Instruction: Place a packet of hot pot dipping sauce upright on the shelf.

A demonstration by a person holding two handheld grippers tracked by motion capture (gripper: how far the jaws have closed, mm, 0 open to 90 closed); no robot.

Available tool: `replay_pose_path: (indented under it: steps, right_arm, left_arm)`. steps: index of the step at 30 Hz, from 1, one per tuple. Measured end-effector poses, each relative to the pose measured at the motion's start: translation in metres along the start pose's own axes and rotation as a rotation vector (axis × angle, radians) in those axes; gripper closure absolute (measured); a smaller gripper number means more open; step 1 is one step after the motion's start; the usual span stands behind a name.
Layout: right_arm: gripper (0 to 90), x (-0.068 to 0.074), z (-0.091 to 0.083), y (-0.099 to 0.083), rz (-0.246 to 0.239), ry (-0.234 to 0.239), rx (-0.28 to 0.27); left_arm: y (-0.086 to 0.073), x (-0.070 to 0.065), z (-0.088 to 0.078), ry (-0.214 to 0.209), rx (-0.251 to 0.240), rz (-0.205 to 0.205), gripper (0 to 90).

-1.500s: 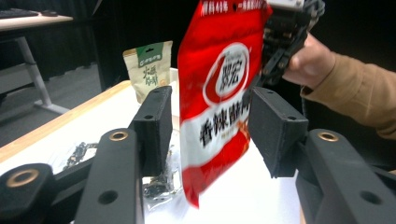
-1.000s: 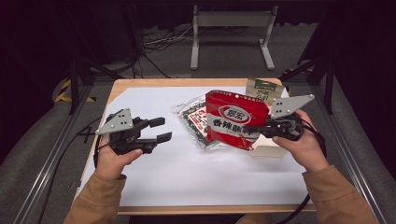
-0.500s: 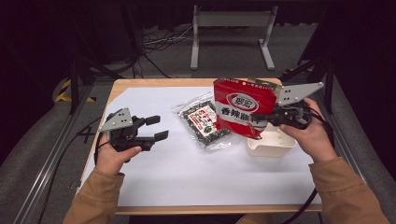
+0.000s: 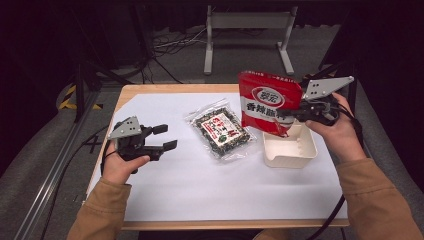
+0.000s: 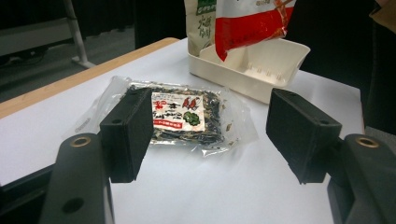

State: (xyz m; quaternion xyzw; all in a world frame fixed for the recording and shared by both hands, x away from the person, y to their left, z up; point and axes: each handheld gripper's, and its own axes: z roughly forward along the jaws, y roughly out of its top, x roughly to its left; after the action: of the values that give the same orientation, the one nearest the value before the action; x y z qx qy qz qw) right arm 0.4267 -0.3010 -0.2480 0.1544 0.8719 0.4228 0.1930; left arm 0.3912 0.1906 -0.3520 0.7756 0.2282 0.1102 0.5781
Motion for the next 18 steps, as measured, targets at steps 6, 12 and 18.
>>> replay_pose_path:
  steps: [6, 12, 18]
  right_arm:
    - [89.0, -0.011, -0.003, -0.003, -0.001, -0.026, 0.007]
    - [88.9, -0.022, -0.007, -0.007, 0.002, -0.054, 0.009]
    - [88.9, -0.032, -0.011, -0.012, 0.005, -0.081, 0.016]
  left_arm:
    - [-0.002, 0.001, 0.000, 0.003, 0.006, -0.005, 32.7]
    - [-0.002, 0.004, -0.003, 0.029, -0.008, -0.014, 33.1]
    - [-0.004, 0.005, -0.003, 0.031, -0.001, -0.016, 33.0]
